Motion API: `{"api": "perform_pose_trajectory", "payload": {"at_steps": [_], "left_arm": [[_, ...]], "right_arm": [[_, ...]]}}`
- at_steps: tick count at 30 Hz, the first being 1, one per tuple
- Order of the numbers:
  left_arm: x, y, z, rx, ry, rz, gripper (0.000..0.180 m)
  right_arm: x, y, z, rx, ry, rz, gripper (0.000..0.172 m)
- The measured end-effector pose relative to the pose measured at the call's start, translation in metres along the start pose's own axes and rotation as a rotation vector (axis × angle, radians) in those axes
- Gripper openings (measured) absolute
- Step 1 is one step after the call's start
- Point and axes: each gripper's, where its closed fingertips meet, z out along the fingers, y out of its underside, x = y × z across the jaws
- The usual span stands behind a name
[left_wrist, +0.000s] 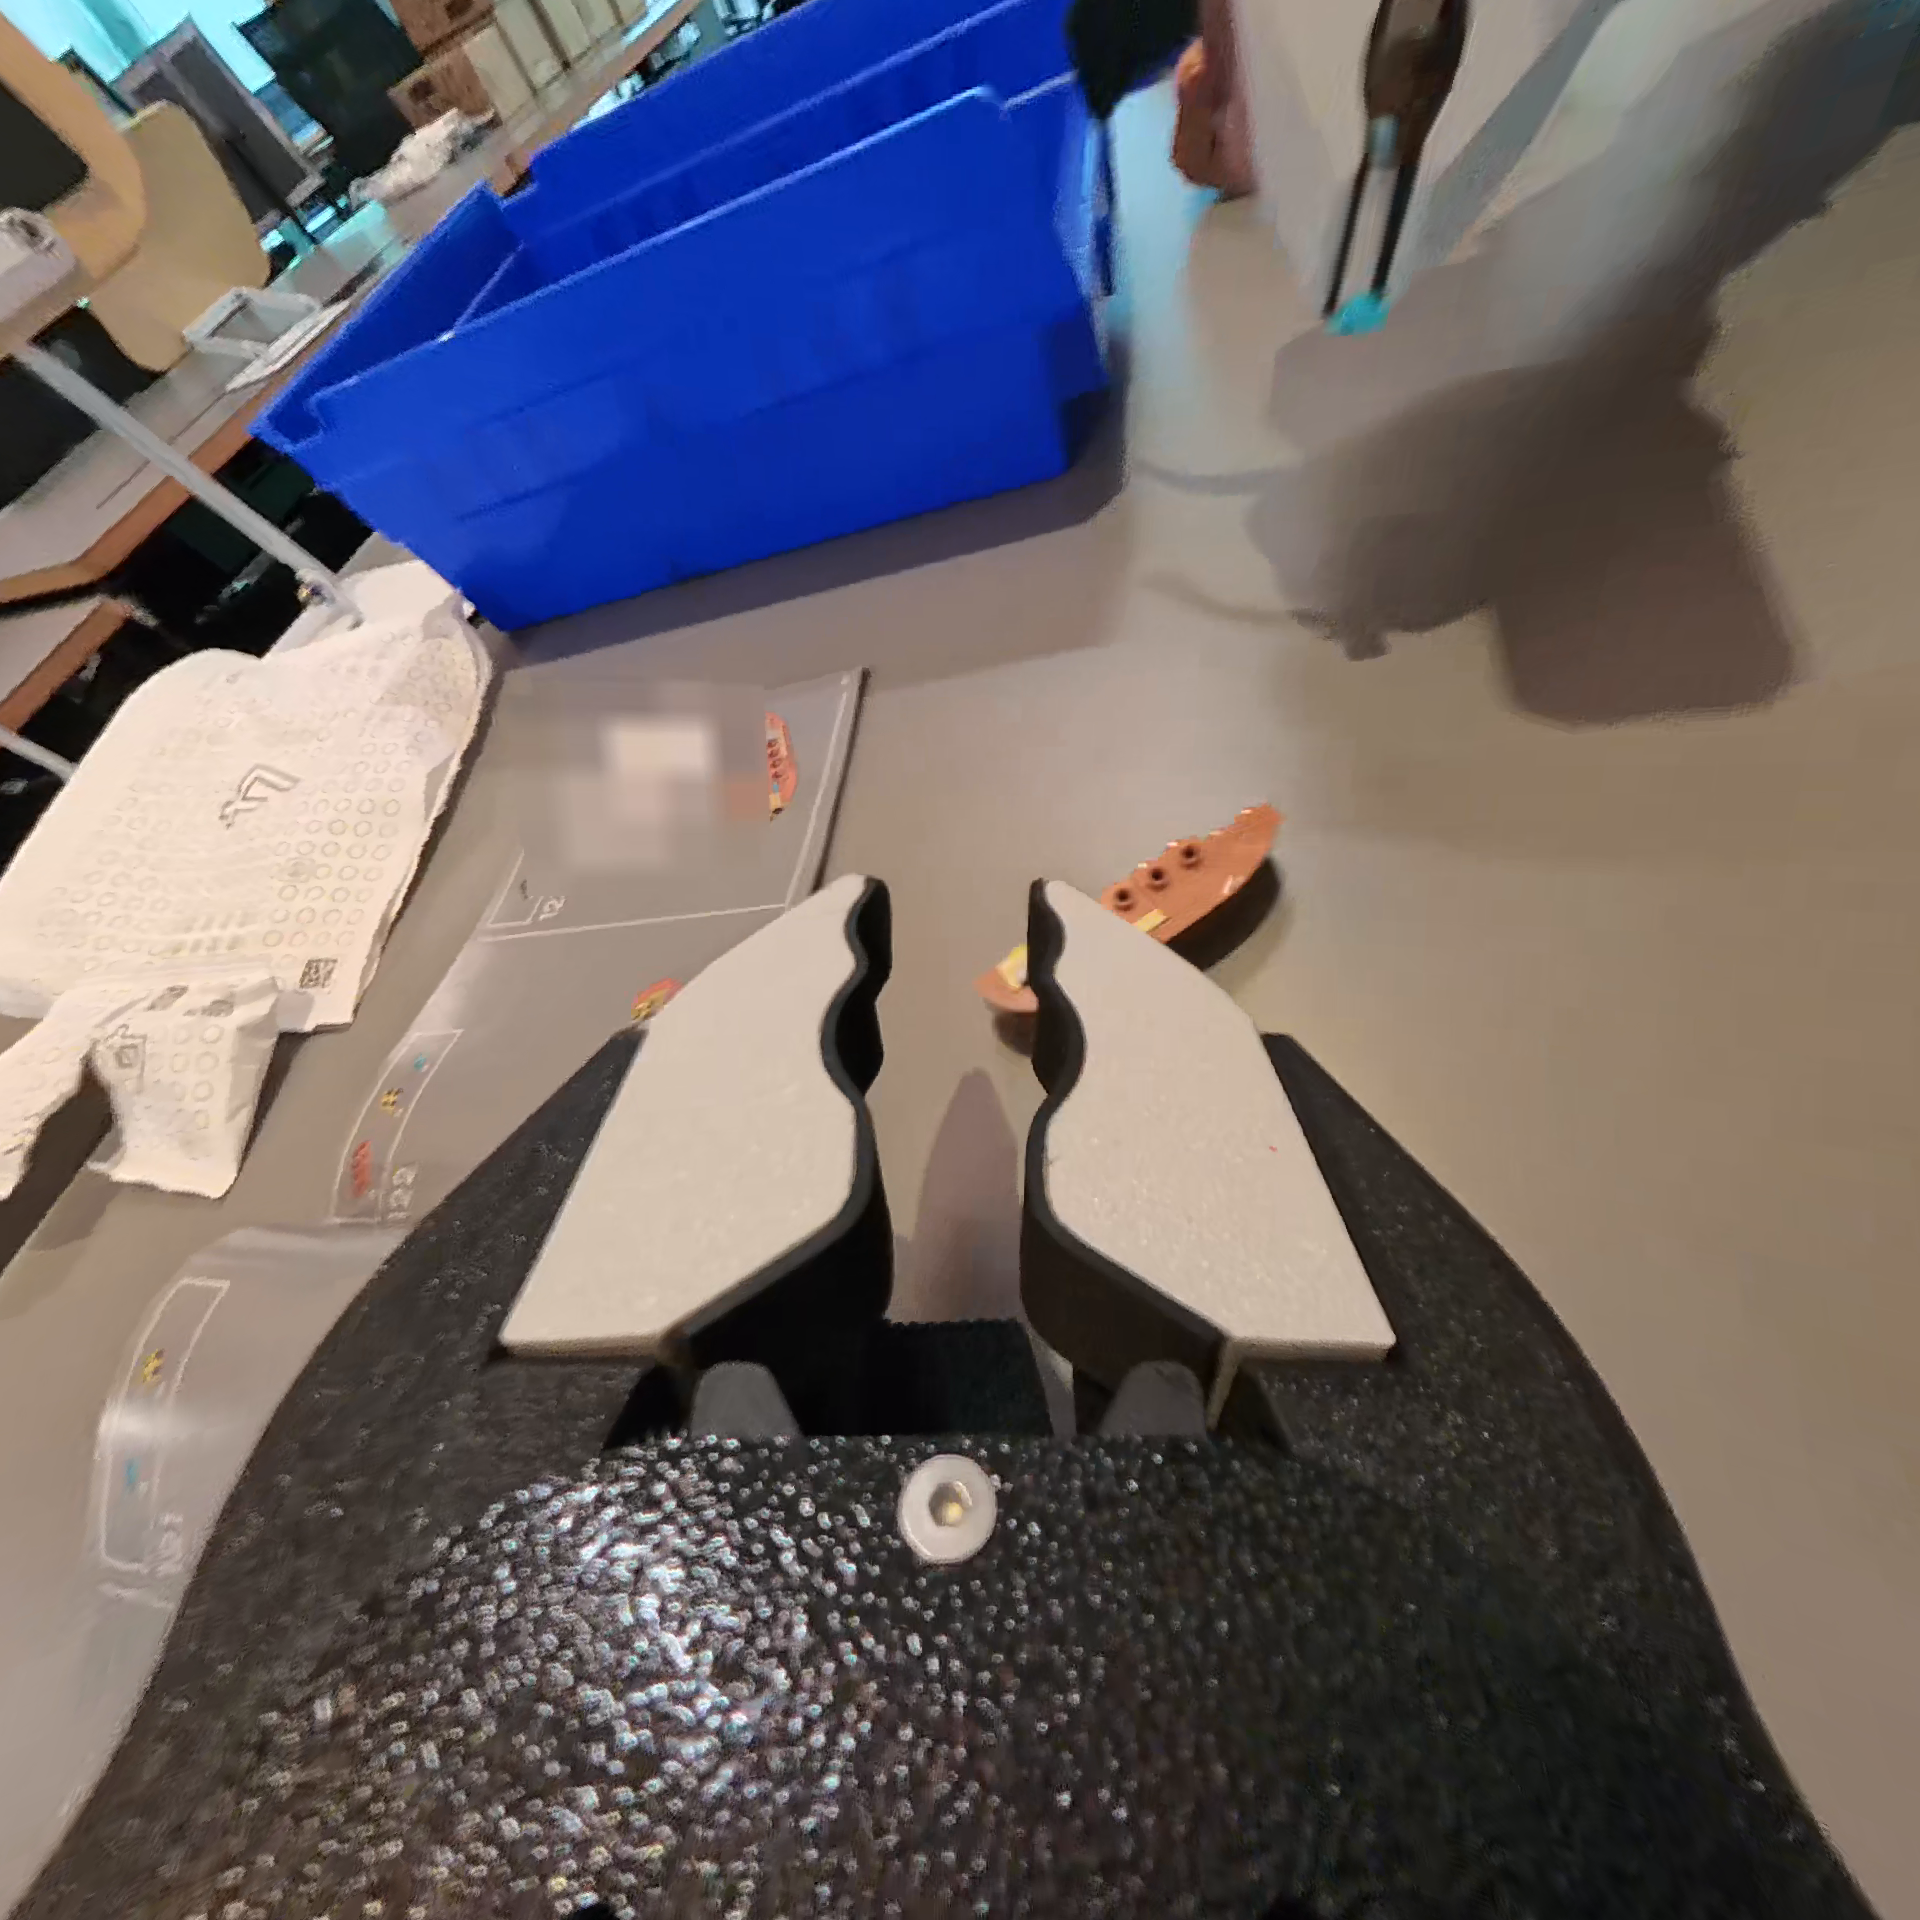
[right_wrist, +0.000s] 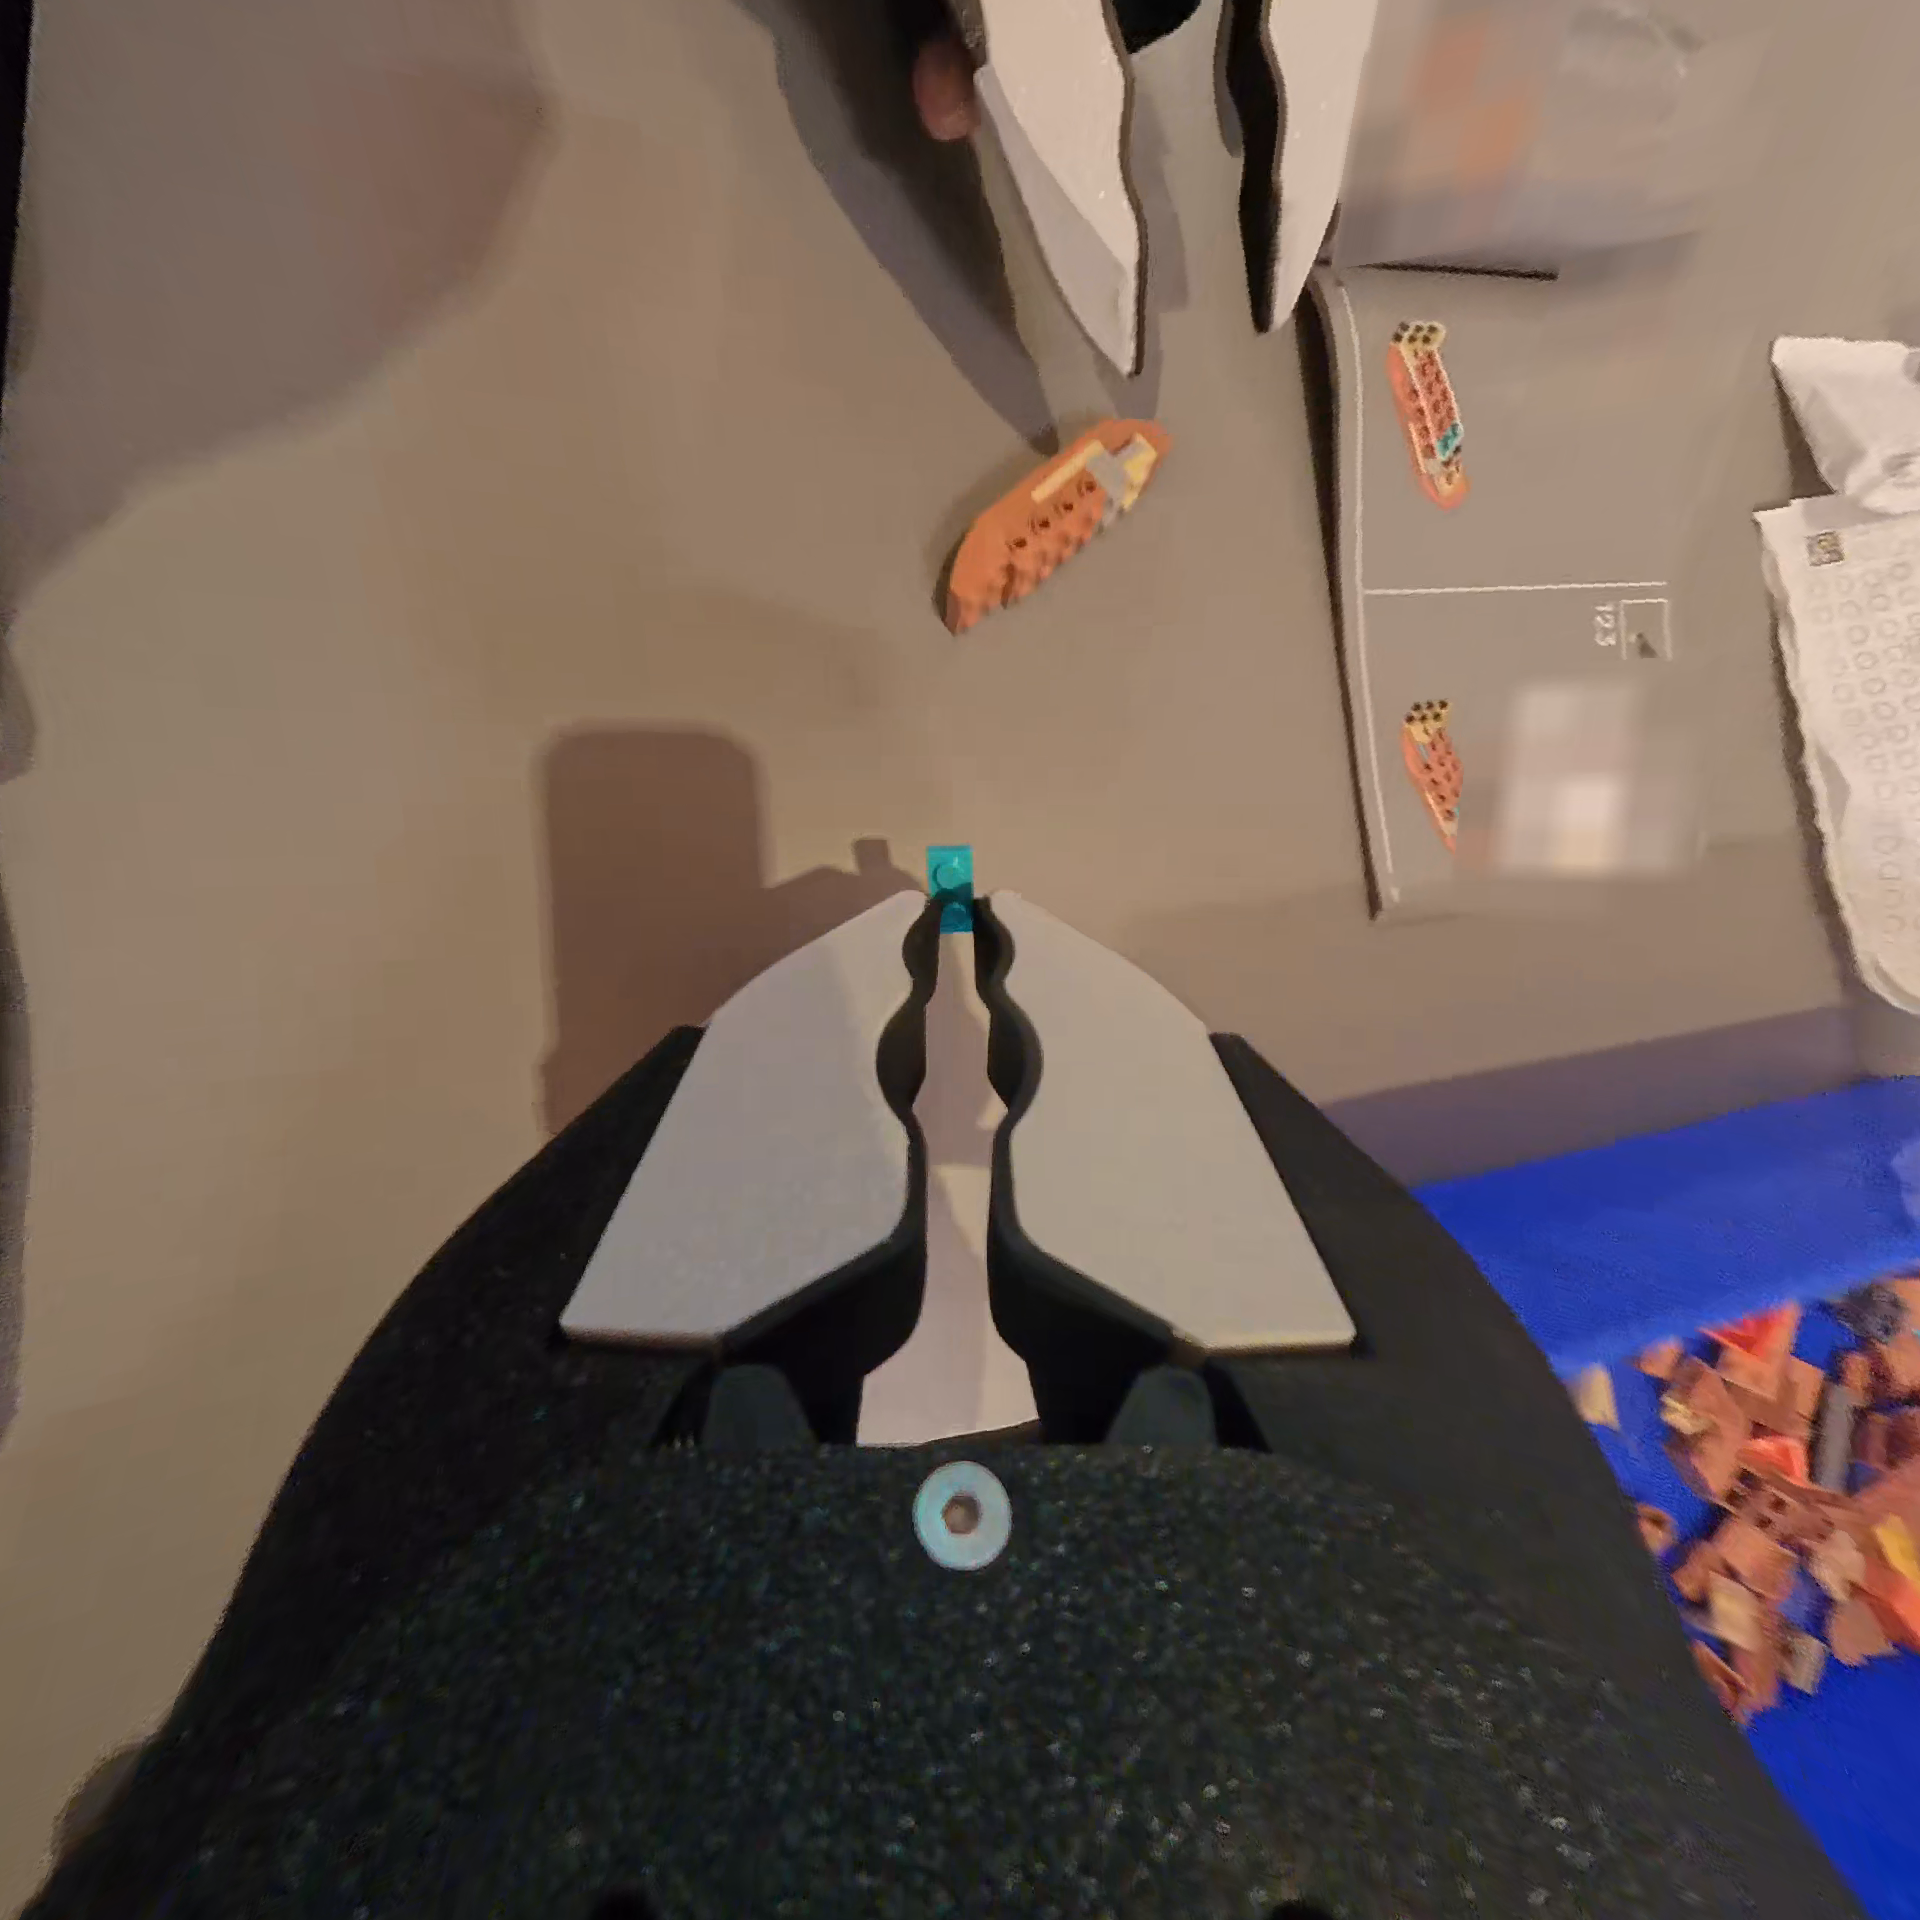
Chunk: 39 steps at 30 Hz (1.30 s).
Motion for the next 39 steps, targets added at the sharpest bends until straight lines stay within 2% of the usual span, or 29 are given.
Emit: {"api": "perform_pose_trajectory", "payload": {"at_steps": [3, 12, 25, 34, 39], "left_arm": [[0.013, -0.002, -0.001, 0.005, 0.038, 0.041, 0.024], [0.025, -0.004, -0.007, 0.026, 0.087, 0.051, 0.024], [0.024, -0.001, -0.008, 0.005, 0.084, 0.038, 0.024], [0.021, 0.004, -0.007, -0.017, 0.084, 0.045, 0.024], [0.013, 0.008, -0.005, -0.038, 0.066, 0.031, 0.024]], "right_arm": [[-0.007, -0.004, 0.021, 0.012, -0.008, 0.034, 0.006], [-0.008, 0.018, 0.059, -0.058, -0.012, 0.078, 0.006], [-0.007, 0.018, 0.059, 0.032, -0.04, 0.14, 0.008], [0.003, 0.027, 0.049, 0.142, 0.109, 0.13, 0.023], [0.003, 0.022, 0.025, 0.305, 0.154, 0.2, 0.025]]}}
